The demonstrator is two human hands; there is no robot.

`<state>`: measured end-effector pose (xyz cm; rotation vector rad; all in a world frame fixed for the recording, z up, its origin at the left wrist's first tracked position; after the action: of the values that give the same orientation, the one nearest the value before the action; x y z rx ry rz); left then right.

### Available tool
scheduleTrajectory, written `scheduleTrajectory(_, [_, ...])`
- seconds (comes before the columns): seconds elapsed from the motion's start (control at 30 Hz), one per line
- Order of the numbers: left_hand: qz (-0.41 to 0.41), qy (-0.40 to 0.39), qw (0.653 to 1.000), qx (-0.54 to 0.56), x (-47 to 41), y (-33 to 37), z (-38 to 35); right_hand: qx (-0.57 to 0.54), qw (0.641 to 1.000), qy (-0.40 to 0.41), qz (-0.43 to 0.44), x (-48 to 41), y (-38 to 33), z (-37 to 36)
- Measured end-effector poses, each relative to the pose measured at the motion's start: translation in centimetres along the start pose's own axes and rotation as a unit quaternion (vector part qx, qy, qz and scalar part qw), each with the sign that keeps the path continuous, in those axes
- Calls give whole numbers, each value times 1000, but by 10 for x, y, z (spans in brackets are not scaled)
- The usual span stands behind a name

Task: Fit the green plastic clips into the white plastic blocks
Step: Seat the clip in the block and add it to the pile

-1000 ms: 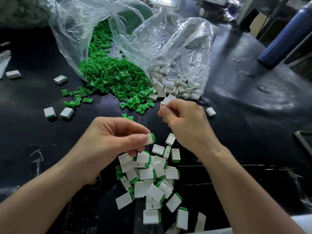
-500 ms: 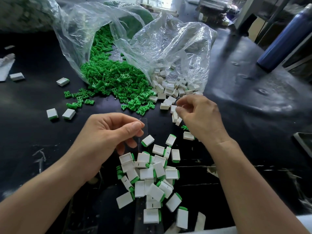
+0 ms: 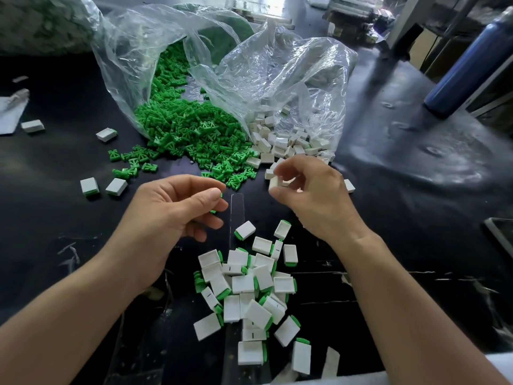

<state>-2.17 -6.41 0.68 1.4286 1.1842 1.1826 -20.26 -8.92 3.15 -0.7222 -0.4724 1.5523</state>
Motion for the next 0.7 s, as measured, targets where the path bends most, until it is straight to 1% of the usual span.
scheduleTrajectory(0.07, [12,-10,1000,10,0,-3,-2,-93,995,-21,30,6,-15,-7])
scheduleTrajectory(0.1, [19,-18,1000,17,0,-4,-5,-117,991,-34,53,11,-24,-12])
scheduleTrajectory(0.17, [30,-33,999,26,1,-6,-8,-140,984,-54,100,19,-39,-21])
scheduleTrajectory(0.23, [23,-37,999,18,2,-5,-9,-149,977,-78,129,24,-48,-29])
scheduleTrajectory(0.3, [5,-23,1000,3,2,-2,-7,-153,975,-93,134,25,-50,-32])
scheduleTrajectory(0.37, [-10,11,1000,1,-1,0,1,-147,980,-84,107,23,-45,-31])
scheduleTrajectory(0.4, [-15,31,999,7,-2,0,5,-124,985,-71,93,21,-41,-29])
scheduleTrajectory(0.43, [-21,49,998,16,-3,1,8,-77,991,-58,89,20,-38,-28])
scheduleTrajectory(0.5, [-37,87,995,29,-4,2,16,33,992,-48,109,20,-39,-29])
scheduleTrajectory(0.57, [-58,128,990,20,-5,3,25,83,985,-67,135,24,-44,-37])
scheduleTrajectory(0.63, [-68,168,983,3,-6,3,34,104,977,-101,159,27,-49,-48])
scheduleTrajectory(0.7, [-67,188,980,-18,-8,1,38,125,963,-142,193,32,-55,-60])
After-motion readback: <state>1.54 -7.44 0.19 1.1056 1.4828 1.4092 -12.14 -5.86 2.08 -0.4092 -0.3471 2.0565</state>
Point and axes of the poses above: each hand's wrist, its own x-axis away from the middle knuckle, its own z-axis out of the back of the hand, y = z × x, the point moved 8 cm from there along -x, towards the middle knuckle, and after that the axes turned 1 degree about x, right-handed, at the moved point
